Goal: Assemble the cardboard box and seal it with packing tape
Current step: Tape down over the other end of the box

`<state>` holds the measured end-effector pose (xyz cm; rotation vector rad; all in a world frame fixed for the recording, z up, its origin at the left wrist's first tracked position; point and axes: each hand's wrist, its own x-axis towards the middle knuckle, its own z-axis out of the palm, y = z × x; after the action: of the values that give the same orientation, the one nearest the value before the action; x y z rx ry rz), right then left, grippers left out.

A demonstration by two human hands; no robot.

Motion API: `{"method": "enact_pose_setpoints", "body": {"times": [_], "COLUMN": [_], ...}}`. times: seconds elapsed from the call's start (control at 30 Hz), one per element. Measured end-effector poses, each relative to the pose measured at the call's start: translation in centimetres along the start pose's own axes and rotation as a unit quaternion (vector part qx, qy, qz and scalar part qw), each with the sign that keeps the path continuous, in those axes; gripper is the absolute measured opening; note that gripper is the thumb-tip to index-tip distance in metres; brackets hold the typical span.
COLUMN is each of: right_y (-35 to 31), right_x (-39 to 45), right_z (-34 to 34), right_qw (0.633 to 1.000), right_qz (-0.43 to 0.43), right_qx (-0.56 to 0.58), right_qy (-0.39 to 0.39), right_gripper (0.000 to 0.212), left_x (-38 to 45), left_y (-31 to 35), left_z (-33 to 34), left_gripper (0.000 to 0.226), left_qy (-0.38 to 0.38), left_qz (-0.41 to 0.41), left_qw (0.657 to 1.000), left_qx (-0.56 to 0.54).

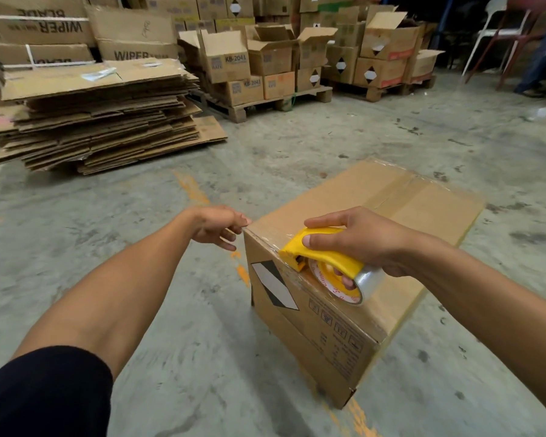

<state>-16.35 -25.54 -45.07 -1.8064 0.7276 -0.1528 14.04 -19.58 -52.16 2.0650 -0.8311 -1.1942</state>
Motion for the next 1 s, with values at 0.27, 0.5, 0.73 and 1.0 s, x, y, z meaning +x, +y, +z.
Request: {"method": "enact_pose_setpoints", "body": {"times": [0.27, 0.5, 0.73, 1.0], "right_y": [1.5, 2.0, 1.8, 1.3], "right_x": [-0.4, -0.6, 0.4, 1.5], "right_z": [0.5, 1.0, 1.1, 2.1], "right_qw": [0.999, 0.998, 0.998, 0.998], "right_qz": [0.046, 0.066, 0.064, 0.062], "right_qx": [0.005, 0.011, 0.001, -0.023], "right_qy": [0.003, 0.001, -0.002, -0.018], "right_gripper": [0.050, 0.050, 0.052, 0.051], "left_x": [1.9, 2.5, 1.0, -1.7], "left_y": [-0.4, -2.3, -4.5, -8.3], "left_z": [3.7, 5.2, 5.7, 9.9], "left_gripper": [0.037, 0.041, 0.036, 0.039], "left_qy": [0.026, 0.073, 0.316, 0.289], "left_qz": [0.045, 0.048, 0.234, 0.327], "left_qw": [0.995, 0.994, 0.917, 0.900], "left_qx": [0.090, 0.068, -0.062, -0.010]}}
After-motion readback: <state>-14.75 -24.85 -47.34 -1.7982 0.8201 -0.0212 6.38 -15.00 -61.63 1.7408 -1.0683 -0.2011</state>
